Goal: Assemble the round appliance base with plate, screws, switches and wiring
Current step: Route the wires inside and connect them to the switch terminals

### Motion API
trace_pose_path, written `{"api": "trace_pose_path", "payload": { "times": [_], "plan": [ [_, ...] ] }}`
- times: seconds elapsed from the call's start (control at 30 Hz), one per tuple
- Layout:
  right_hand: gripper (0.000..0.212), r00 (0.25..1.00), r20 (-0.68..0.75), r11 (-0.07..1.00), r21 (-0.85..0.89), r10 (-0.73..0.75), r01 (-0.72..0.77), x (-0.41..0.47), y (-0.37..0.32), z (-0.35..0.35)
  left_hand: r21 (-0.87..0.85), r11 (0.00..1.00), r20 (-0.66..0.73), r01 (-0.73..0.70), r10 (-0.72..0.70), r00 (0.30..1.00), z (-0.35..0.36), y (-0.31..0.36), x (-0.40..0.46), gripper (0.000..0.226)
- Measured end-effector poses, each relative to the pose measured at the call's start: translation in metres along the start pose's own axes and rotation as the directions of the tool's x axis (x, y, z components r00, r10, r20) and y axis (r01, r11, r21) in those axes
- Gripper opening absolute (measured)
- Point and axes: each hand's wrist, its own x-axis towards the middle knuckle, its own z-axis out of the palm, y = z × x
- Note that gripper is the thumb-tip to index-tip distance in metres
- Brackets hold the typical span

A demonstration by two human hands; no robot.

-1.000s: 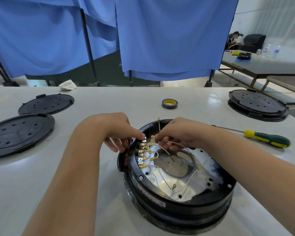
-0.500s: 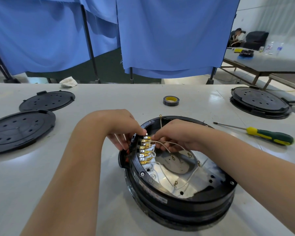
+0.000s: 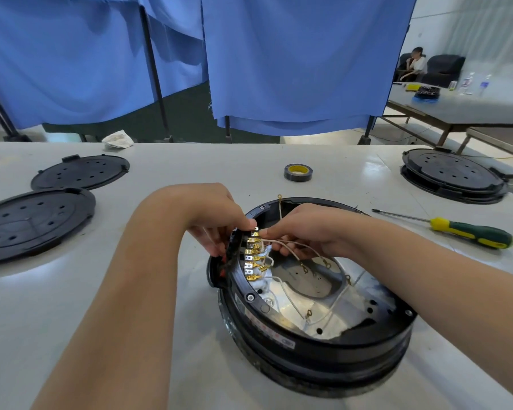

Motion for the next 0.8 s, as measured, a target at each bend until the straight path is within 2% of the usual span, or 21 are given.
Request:
{"api": "trace_pose_path", "payload": {
  "times": [0.2,0.3,0.43,0.6,0.67,0.73,0.8],
  "plan": [
    [0.022,1.0,-0.012,0.999,-0.03,-0.027,0.027,0.0,0.001,0.001,0.004,1.0,-0.002,0.0,0.0,1.0,0.001,0.002,-0.001,0.031],
    [0.03,0.999,-0.018,0.998,-0.05,-0.037,0.036,0.0,0.002,0.0,0.003,1.0,-0.005,-0.005,0.005,1.0,0.001,0.002,-0.001,0.029],
    [0.029,0.991,0.129,0.998,0.048,0.034,-0.04,-0.005,0.004,-0.003,0.002,1.0,-0.006,-0.004,0.004,1.0,0.001,0.003,-0.003,0.028],
    [0.014,0.967,0.247,0.992,0.092,0.06,-0.085,-0.007,0.004,-0.007,0.008,1.0,-0.017,-0.003,0.003,1.0,0.002,0.004,-0.005,0.029],
    [0.016,0.951,0.302,0.988,0.109,0.071,-0.108,-0.007,0.004,-0.009,0.013,1.0,-0.017,-0.002,0.002,1.0,0.002,0.004,-0.005,0.029],
    [0.025,0.943,0.325,0.988,0.108,0.067,-0.108,-0.007,0.004,-0.011,0.012,1.0,-0.016,0.0,0.0,1.0,0.002,0.004,-0.005,0.029],
    [0.019,0.948,0.313,0.993,0.085,0.055,-0.085,-0.007,0.005,-0.01,0.015,1.0,-0.014,0.002,-0.002,1.0,0.002,0.005,-0.005,0.029]
  ]
}}
